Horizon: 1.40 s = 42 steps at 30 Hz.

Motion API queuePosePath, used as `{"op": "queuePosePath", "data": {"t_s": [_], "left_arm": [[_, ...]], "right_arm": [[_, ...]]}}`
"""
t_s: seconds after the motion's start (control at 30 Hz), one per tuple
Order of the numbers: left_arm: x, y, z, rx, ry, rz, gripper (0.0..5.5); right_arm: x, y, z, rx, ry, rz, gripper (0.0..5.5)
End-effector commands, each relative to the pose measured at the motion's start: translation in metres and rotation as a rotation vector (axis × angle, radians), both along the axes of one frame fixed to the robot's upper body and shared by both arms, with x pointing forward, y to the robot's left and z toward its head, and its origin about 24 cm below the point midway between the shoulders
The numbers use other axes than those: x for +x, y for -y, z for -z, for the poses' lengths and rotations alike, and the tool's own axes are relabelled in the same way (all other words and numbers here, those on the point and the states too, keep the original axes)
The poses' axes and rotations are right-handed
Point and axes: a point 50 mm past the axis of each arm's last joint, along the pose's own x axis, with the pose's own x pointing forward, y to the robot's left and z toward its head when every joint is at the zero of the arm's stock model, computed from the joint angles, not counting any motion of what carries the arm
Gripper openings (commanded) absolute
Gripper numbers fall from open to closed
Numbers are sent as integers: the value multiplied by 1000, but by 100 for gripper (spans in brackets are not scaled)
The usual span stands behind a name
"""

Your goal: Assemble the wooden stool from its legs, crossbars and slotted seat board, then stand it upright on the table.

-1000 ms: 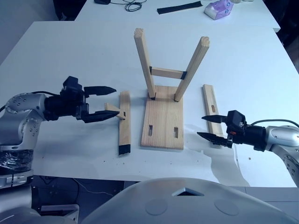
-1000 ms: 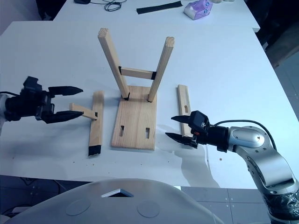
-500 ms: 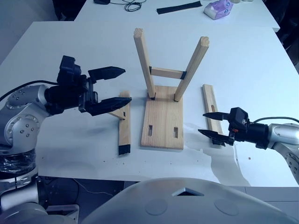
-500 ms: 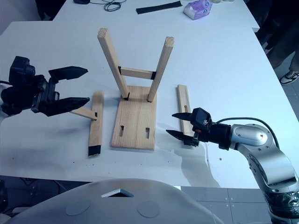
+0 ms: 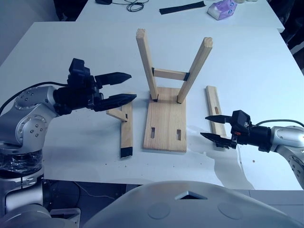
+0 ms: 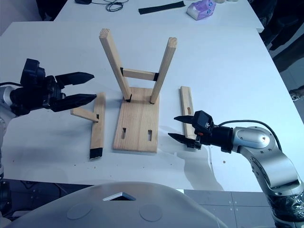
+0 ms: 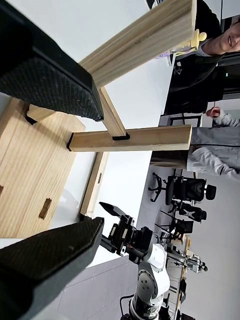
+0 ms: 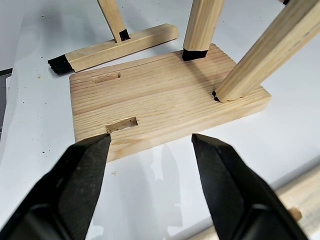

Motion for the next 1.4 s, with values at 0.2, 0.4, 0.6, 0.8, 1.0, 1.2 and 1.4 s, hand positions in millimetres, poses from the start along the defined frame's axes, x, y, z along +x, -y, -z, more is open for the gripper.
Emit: {"op": "queuePosePath", "data": {"t_s": [0.2,0.4,0.6,0.8,1.0,1.2,1.4], "left_arm": [[2,4,-5,14,33,10,357],[7,3,-41,-56,112,27,357],[3,-1,-41,-62,86,44,357],[-6,3,24,-50,-95,5,357],[-1,11,58,-42,-138,-43,357],[7,6,32,-70,-82,-17,357],[10,8,4,-101,-6,3,357]], "right_arm": [[2,-2,-4,-7,28,-16,299],[1,-4,-7,-3,35,-21,299],[-1,-6,-8,-2,33,-30,299],[-2,-6,-6,-5,14,-47,299],[-3,-7,-6,-6,8,-49,299],[-6,-10,-4,1,8,-33,299],[-4,-10,-5,5,21,-33,299]]}}
